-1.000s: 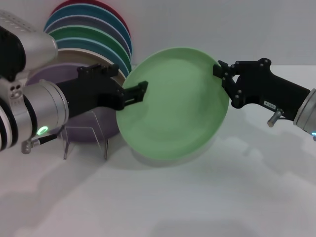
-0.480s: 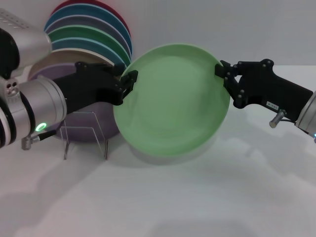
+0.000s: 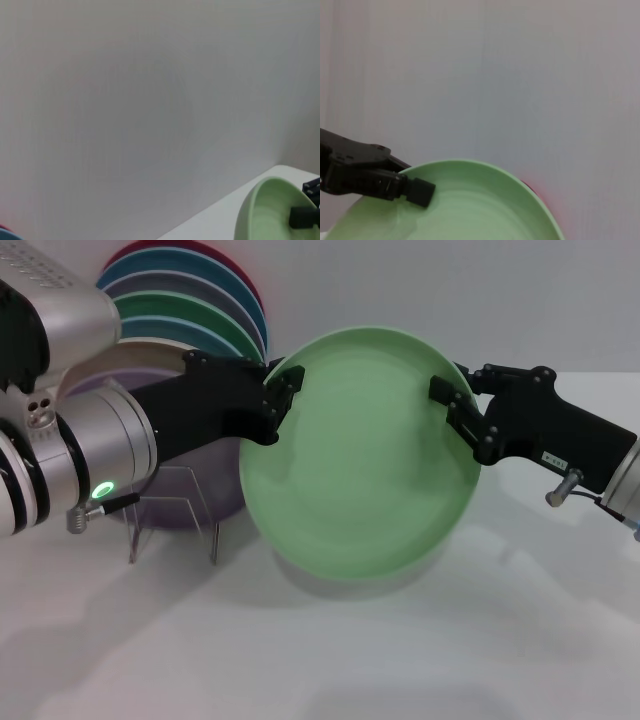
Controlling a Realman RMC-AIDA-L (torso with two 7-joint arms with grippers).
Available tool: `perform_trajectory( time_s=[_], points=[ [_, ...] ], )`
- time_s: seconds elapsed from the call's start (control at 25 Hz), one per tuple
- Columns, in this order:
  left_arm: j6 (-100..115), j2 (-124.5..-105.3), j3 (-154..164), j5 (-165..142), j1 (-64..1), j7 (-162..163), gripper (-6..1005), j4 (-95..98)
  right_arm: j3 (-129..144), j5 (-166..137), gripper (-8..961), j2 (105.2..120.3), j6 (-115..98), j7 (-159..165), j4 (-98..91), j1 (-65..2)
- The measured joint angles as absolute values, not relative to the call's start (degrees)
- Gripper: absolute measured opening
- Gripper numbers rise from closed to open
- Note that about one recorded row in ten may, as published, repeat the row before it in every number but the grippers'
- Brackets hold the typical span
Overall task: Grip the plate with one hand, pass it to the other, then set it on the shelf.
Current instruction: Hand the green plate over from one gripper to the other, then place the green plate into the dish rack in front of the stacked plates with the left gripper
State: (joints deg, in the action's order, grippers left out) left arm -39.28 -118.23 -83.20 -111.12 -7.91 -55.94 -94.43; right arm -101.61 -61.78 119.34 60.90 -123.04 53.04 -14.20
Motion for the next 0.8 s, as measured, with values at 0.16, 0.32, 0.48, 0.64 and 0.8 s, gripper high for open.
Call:
perform_trajectory(
  time_s=[0.16, 0.32, 0.48, 0.64, 0.8],
  points=[
    [-39.24, -118.25, -83.30, -110.68, -7.96, -55.94, 85, -94.33, -101.77, -60.83, 86, 119.36, 60.81, -122.76, 52.44, -14.05],
    [-38.38, -118.37, -84.38, -105.97, -7.51, -60.80, 83, -94.50, -103.99, -55.28, 215, 119.30, 63.70, -119.44, 53.93, -10.72],
    [-36.26, -118.41, -85.00, -102.53, -6.96, -65.21, 82, -94.21, -108.12, -49.09, 362, 119.43, 70.29, -119.30, 52.82, -8.18],
    [-31.31, -118.48, -84.33, -100.26, -5.79, -71.41, 80, -94.03, -116.43, -42.63, 562, 119.58, 82.78, -119.27, 45.92, -7.56],
    [-23.64, -118.51, -81.77, -96.67, -4.83, -82.98, 79, -94.00, -120.68, -42.04, 731, 119.74, 85.20, -119.57, 41.61, -7.64]
  ],
)
